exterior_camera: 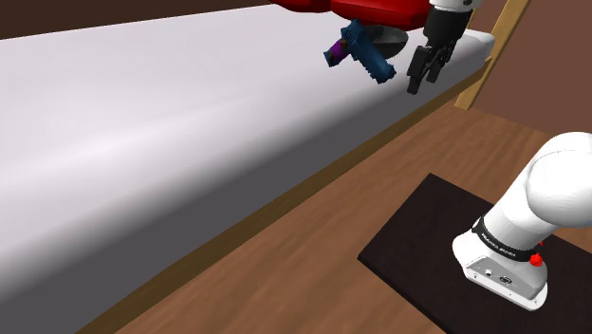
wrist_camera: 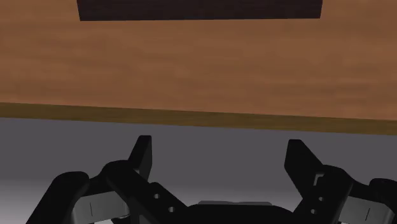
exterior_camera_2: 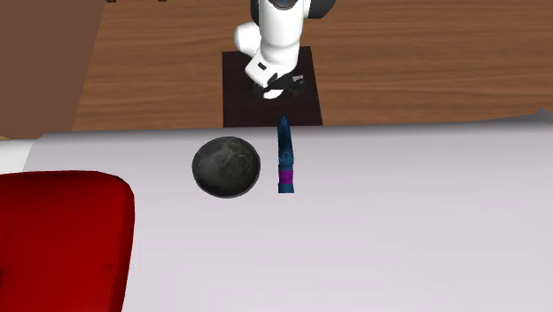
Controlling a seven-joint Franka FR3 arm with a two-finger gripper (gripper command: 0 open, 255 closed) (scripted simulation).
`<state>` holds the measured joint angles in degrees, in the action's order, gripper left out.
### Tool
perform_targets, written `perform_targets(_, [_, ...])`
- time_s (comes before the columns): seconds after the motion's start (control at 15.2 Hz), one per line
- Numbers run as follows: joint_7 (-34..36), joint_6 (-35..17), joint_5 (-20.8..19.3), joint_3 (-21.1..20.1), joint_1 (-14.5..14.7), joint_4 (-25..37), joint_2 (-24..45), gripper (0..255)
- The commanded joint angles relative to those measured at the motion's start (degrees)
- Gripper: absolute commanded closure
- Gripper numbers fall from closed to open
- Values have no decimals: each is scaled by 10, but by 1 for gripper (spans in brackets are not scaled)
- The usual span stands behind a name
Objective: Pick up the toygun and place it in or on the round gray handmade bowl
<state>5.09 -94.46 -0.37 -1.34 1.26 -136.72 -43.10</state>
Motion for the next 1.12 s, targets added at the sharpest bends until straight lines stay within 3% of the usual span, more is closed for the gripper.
perform_targets(0.0, [0,0,0,0,0,0,0,0])
perform_targets(0.73, [83,12,-81,-75,-24,259,229,0])
perform_targets(1.06, [85,-17,-85,-74,-25,232,231,0])
